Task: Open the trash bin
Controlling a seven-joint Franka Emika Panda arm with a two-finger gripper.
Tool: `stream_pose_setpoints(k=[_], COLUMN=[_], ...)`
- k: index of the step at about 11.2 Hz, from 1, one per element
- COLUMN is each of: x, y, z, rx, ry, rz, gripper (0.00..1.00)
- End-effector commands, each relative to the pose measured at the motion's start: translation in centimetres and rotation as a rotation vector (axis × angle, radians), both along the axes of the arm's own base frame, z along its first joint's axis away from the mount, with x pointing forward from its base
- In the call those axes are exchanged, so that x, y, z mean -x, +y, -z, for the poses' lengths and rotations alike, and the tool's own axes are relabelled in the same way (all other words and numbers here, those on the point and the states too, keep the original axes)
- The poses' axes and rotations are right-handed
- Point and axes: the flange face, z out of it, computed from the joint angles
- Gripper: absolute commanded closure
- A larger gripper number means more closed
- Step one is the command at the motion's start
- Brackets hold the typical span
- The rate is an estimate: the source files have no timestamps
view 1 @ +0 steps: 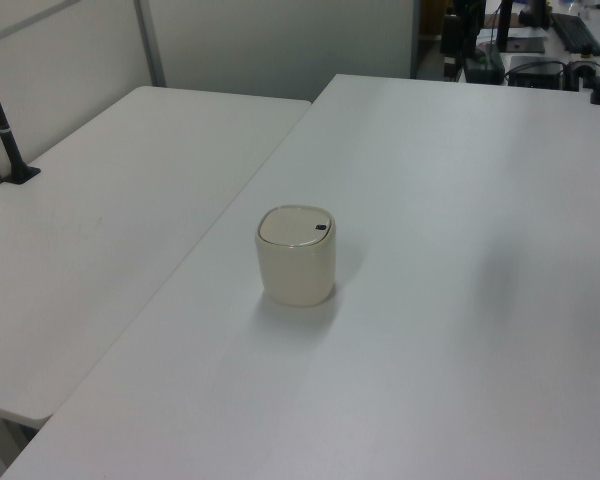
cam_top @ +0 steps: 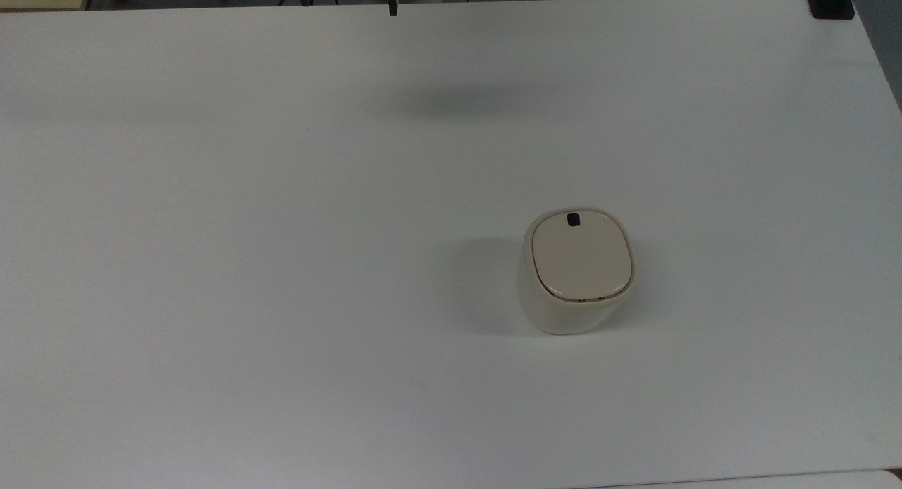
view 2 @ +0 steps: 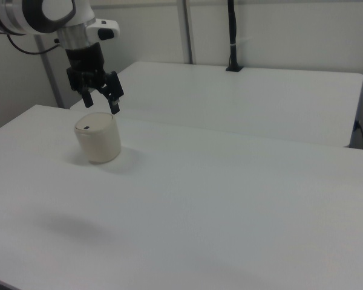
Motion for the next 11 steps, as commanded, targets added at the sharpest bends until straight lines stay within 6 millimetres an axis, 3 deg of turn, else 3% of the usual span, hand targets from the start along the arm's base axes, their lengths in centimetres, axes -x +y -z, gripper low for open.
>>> stream_pose_setpoints(k=[1, 3, 4, 5, 6, 8, 10, 11], x=[-0.5, -1.6, -2.7, -3.3, -4.0, -5.5, -7.1, -8.0], y=[0.1, 0.6, 1.2, 2.9, 4.4, 8.1, 12.0, 13.3], z=[0.6, 1.7, 2.2, 2.1, 2.6, 3.7, 6.1, 7.5], rx=[-0.021, -0.017, -0.014, -0.016, -0.018, -0.032, -0.055, -0.073], ry=[-0.001, -0.012, -0.049, -0.094, -0.124, -0.187, -0.235, -0.257], rz=[-0.080, -0.147, -0.152, -0.174, -0.193, -0.157, -0.057, 0.014], gripper=[0.00, 0.00, 0.07, 0.18, 0.36, 0.80, 1.00, 1.00])
